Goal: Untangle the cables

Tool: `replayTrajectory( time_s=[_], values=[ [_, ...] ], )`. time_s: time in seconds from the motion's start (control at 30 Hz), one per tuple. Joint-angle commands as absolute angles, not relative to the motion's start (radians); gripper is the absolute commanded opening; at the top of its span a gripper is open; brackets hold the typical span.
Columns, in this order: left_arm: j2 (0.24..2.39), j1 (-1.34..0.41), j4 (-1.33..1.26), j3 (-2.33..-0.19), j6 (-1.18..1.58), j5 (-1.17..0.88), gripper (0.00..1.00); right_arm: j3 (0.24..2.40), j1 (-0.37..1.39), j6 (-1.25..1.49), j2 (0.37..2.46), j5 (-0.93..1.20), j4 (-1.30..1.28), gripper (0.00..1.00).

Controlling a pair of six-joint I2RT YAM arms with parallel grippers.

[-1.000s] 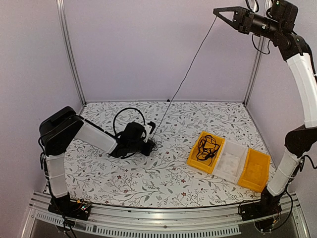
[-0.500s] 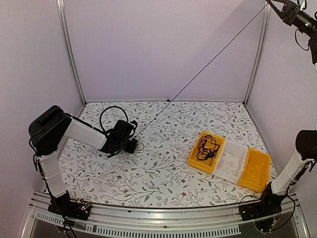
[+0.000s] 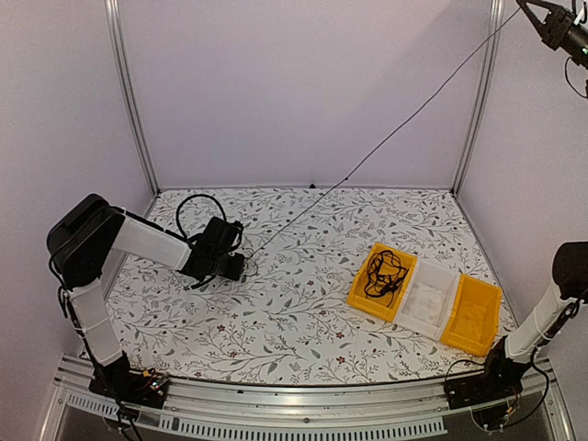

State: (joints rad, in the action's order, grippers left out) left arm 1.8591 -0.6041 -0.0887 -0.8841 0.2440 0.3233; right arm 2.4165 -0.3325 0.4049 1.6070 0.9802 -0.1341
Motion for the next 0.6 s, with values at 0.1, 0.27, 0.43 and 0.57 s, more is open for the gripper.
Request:
replayTrajectory(
  time_s=[0.1, 0.27, 0.43, 0.57],
  values=[
    [1.879, -0.569, -0.003, -0.857, 0.326, 0.342, 0.36, 2.406, -0.362, 0.399, 1.576, 0.897, -0.082, 0.0],
    [1.882, -0.554, 0.059, -0.838, 0.38, 0.351, 0.35, 2.401, -0.362, 0.307, 1.564, 0.821, -0.103, 0.0],
    [1.863, -0.527, 0.118, -0.794, 0.485, 0.363, 0.36, 2.412, -0.366, 0.228, 1.549, 0.726, -0.081, 0.0],
    [1.846, -0.522, 0.168, -0.774, 0.587, 0.356, 0.39, 2.405, -0.369, 0.189, 1.54, 0.634, -0.059, 0.0]
  ],
)
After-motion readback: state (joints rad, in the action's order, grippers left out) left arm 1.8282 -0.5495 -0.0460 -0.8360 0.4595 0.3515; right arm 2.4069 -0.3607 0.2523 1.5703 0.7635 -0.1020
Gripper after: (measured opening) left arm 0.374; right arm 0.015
